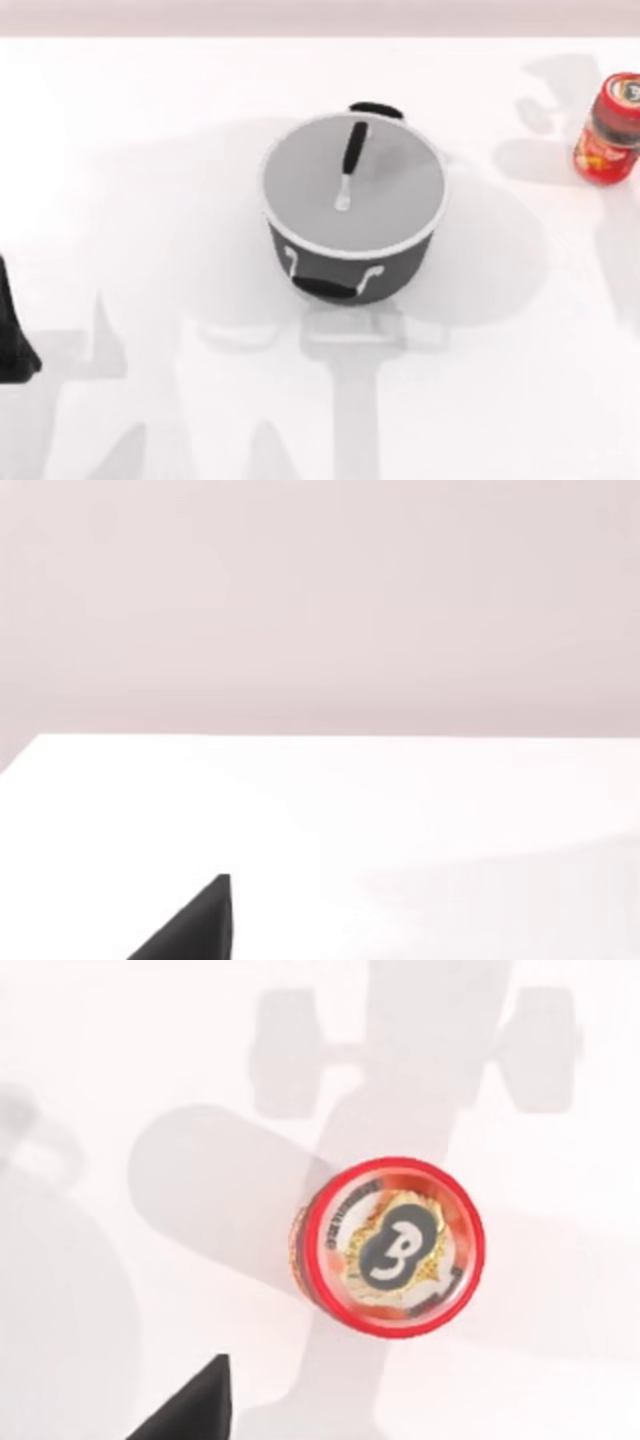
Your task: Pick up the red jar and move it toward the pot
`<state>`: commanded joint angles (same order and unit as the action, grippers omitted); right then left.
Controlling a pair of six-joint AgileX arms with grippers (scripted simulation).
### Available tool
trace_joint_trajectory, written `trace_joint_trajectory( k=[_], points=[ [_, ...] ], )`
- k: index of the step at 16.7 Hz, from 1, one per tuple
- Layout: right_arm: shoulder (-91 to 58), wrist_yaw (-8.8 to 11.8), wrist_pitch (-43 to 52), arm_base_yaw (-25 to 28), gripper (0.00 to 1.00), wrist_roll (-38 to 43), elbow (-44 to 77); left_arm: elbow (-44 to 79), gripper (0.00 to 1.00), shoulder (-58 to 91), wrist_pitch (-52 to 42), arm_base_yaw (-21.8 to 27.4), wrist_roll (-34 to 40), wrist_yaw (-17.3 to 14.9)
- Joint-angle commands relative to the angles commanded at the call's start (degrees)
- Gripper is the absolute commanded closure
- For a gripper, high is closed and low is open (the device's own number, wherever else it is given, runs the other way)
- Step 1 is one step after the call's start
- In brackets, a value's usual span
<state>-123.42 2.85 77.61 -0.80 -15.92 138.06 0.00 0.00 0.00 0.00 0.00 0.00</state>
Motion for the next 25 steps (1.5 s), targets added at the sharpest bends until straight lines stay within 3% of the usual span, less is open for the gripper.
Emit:
trace_joint_trajectory(
  k=[7,12,20,25],
  points=[
    [-31.7,1.0,19.4,0.0,0.00,-4.7,37.0,0.0,0.00,0.0,0.0,0.0,0.0,0.0],
    [-42.7,1.4,25.6,-0.1,0.00,-6.5,51.4,0.0,0.00,0.0,0.0,0.0,0.0,0.0],
    [-43.8,1.4,26.0,0.1,0.00,-6.6,52.7,0.0,0.00,0.0,0.0,0.0,0.0,0.0],
    [-40.0,1.4,20.3,0.1,0.00,-6.4,43.3,0.0,0.00,0.0,0.0,0.0,0.0,0.0]
  ],
)
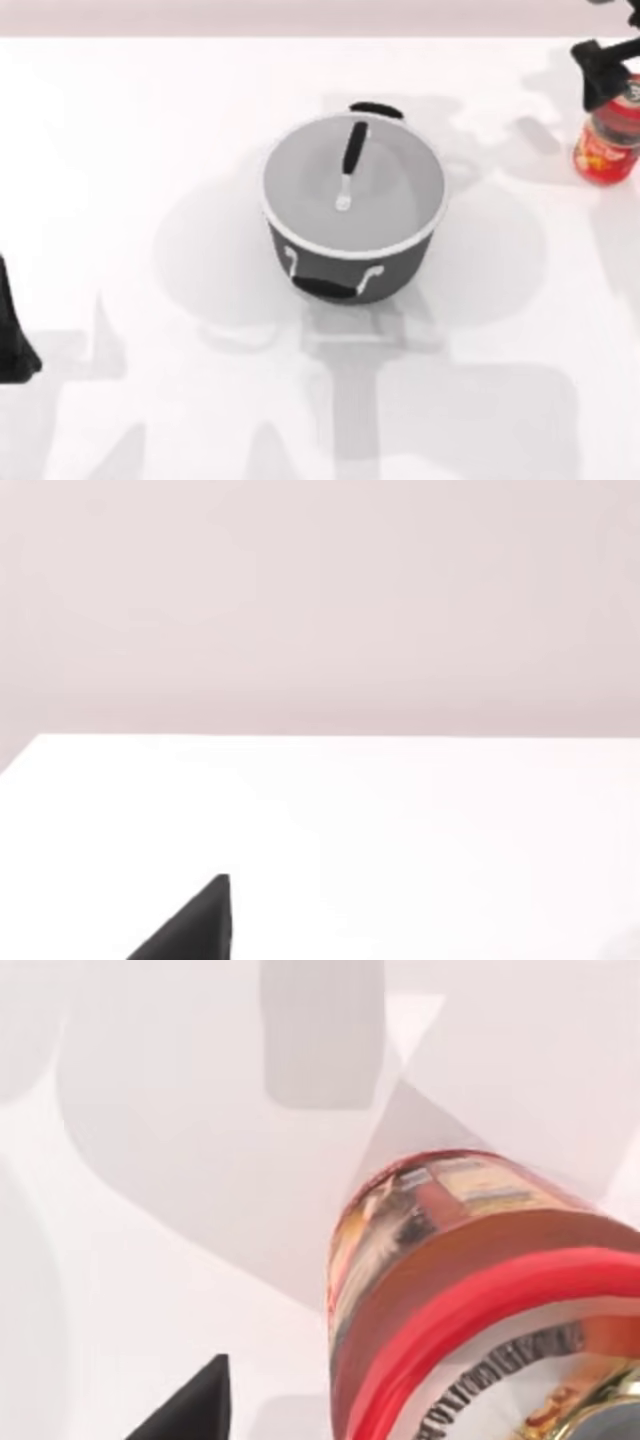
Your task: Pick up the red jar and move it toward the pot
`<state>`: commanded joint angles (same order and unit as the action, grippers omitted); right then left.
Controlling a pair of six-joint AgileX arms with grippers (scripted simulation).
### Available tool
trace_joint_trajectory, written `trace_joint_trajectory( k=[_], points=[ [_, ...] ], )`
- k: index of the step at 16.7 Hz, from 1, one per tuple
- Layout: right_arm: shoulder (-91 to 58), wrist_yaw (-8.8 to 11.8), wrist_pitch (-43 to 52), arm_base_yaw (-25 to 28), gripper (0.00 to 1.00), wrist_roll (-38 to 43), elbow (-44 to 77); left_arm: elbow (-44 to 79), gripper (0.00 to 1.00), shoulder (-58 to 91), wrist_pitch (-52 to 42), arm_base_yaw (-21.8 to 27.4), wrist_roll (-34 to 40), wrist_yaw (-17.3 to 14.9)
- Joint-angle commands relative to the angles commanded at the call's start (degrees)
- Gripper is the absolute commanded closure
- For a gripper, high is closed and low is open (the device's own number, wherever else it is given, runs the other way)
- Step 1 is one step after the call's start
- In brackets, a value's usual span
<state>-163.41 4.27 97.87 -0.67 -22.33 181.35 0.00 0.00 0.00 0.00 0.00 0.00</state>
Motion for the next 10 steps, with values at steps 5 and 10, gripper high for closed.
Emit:
trace_joint_trajectory(
  k=[5,10],
  points=[
    [8.8,0.1,-12.9,0.1,0.00,0.1,-21.9,0.0,0.00,0.0,0.0,0.0,0.0,0.0],
    [16.9,0.2,-25.3,0.3,0.00,0.2,-42.4,0.0,0.00,0.0,0.0,0.0,0.0,0.0]
  ],
)
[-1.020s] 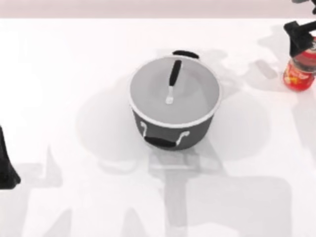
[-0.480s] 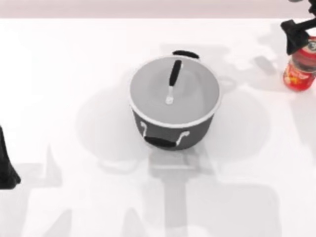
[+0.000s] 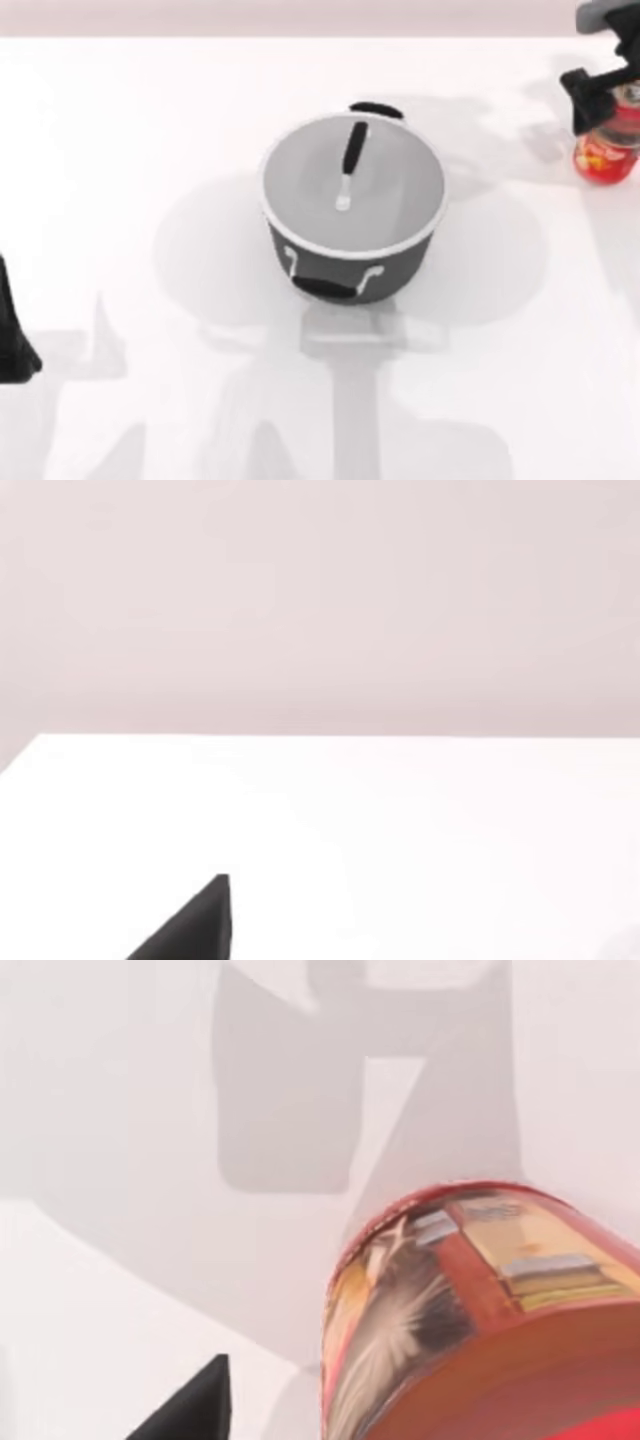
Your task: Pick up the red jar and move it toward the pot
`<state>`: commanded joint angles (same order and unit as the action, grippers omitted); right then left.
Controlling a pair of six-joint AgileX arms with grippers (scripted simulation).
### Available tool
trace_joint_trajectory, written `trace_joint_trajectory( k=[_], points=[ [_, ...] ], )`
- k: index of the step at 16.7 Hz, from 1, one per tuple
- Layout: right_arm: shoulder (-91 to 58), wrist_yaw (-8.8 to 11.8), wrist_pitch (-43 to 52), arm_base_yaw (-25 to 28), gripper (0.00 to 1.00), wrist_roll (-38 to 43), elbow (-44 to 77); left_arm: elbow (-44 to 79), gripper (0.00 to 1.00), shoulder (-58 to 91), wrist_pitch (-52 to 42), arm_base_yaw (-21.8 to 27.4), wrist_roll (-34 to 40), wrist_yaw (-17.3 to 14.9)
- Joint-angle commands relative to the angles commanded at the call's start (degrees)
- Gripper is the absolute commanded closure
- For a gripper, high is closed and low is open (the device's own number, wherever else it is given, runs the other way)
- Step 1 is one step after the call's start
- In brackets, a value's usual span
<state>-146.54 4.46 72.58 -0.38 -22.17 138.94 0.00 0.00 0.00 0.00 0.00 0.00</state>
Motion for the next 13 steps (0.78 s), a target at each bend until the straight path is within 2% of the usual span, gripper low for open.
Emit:
trace_joint_trajectory(
  k=[3,8,13],
  points=[
    [2.1,0.0,-3.8,0.1,0.00,0.1,-5.8,0.0,0.00,0.0,0.0,0.0,0.0,0.0],
    [2.4,0.0,-4.3,0.1,0.00,0.1,-6.6,0.0,0.00,0.0,0.0,0.0,0.0,0.0],
    [2.4,0.0,-4.3,0.1,0.38,0.1,-6.6,0.0,0.00,0.0,0.0,0.0,0.0,0.0]
  ],
)
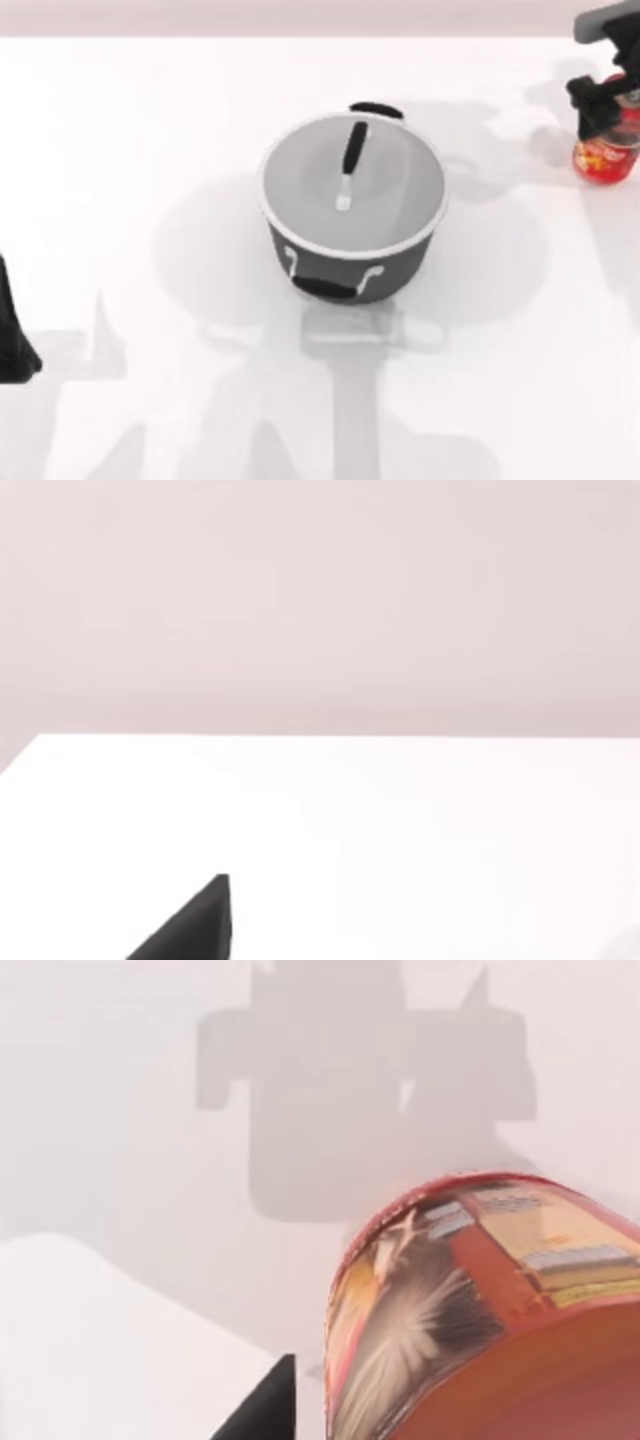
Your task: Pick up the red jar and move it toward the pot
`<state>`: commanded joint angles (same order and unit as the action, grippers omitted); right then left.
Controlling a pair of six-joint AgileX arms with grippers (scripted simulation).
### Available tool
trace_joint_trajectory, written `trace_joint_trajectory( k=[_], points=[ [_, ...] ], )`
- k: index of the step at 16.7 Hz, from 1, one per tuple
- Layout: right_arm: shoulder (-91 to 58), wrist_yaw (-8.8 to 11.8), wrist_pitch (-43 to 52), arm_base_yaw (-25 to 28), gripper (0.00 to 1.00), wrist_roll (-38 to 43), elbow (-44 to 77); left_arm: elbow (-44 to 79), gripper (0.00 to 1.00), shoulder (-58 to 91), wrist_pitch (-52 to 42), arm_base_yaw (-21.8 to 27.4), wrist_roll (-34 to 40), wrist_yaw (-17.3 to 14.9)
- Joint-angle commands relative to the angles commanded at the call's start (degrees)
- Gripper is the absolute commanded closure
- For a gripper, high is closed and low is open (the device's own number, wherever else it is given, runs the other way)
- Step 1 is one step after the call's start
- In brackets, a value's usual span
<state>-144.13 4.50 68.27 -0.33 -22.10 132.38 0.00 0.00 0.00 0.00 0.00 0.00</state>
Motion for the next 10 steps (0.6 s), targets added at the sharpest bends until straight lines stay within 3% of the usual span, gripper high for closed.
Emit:
trace_joint_trajectory(
  k=[8,10],
  points=[
    [0.0,0.0,0.0,0.0,0.98,0.0,0.0,0.0,0.00,0.0,0.0,0.0,0.0,0.0],
    [0.0,0.0,0.0,0.0,1.00,0.0,0.0,0.0,0.00,0.0,0.0,0.0,0.0,0.0]
  ],
)
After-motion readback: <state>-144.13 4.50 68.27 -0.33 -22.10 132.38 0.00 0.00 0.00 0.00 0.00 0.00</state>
